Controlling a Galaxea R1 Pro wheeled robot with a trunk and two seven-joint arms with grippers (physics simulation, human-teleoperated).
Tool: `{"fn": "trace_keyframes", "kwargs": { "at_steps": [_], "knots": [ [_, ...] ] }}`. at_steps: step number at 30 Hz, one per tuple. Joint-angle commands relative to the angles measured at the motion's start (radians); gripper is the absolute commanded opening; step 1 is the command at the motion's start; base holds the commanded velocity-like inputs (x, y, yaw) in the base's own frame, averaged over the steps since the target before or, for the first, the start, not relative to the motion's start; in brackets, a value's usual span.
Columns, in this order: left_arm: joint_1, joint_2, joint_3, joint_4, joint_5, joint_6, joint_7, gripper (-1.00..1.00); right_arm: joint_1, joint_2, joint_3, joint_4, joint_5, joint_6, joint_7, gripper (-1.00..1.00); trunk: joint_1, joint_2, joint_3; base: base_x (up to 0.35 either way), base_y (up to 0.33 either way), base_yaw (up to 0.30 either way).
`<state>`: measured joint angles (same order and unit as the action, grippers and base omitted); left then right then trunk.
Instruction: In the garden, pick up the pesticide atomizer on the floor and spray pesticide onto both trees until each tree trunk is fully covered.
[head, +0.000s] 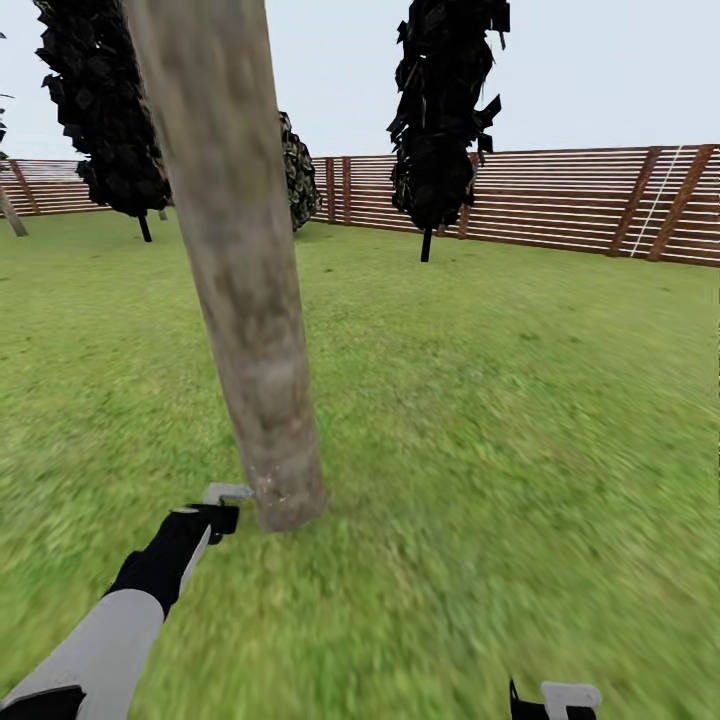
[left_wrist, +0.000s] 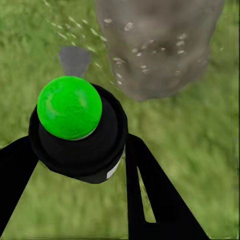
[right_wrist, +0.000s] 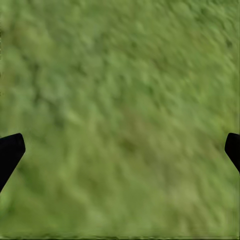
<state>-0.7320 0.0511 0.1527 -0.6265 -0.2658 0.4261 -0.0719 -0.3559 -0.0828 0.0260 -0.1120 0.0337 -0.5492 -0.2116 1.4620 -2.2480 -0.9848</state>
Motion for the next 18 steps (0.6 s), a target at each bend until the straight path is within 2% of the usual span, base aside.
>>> {"fn": "trace_keyframes", "kwargs": {
  "at_steps": [1,4,7,9,11,12,14,17,18],
  "knots": [
    [0.0,-0.011,-0.001,0.0,-0.003,0.0,-0.002,-1.0,0.0,0.0,0.0,0.0,0.0,0.0,0.0,1.0,0.0,0.0,0.0,-0.179,0.0,0.0],
    [-0.004,-0.073,-0.005,-0.003,-0.006,0.003,-0.006,-1.0,0.0,0.0,0.0,0.0,0.0,0.001,0.0,1.0,0.0,0.0,0.0,-0.058,0.0,0.0],
    [-0.011,-0.081,-0.003,-0.005,-0.004,0.006,-0.008,-1.0,0.0,0.0,0.0,0.0,0.0,0.001,0.0,1.0,0.0,0.0,0.0,-0.009,0.0,0.0],
    [-0.013,-0.065,0.001,-0.014,-0.003,0.025,-0.01,-1.0,0.0,0.0,0.0,0.0,0.0,0.001,0.0,1.0,0.0,0.0,0.0,-0.002,0.0,0.0],
    [-0.018,-0.02,0.003,-0.018,-0.002,0.049,-0.018,-1.0,0.0,0.0,0.0,0.0,0.0,0.001,0.0,1.0,0.0,0.0,0.0,0.0,0.0,0.0],
    [-0.02,0.01,0.003,-0.02,-0.002,0.056,-0.039,-1.0,0.0,0.0,0.0,0.0,0.0,0.001,0.0,1.0,0.0,0.0,0.0,0.0,0.0,0.0],
    [-0.021,0.048,0.003,-0.02,-0.002,0.062,-0.093,-1.0,0.0,0.0,0.0,0.0,0.0,0.001,0.0,1.0,0.0,0.0,0.0,0.0,0.0,0.0],
    [-0.017,0.043,-0.002,-0.021,-0.003,0.063,-0.11,-1.0,0.0,0.0,0.0,0.0,0.0,0.001,0.0,1.0,0.0,0.0,0.0,0.0,0.0,0.0],
    [-0.017,0.026,-0.003,-0.021,-0.004,0.063,-0.113,-1.0,0.0,0.0,0.0,0.0,0.0,0.001,0.0,1.0,0.0,0.0,0.0,-0.082,0.0,0.0]
  ]
}}
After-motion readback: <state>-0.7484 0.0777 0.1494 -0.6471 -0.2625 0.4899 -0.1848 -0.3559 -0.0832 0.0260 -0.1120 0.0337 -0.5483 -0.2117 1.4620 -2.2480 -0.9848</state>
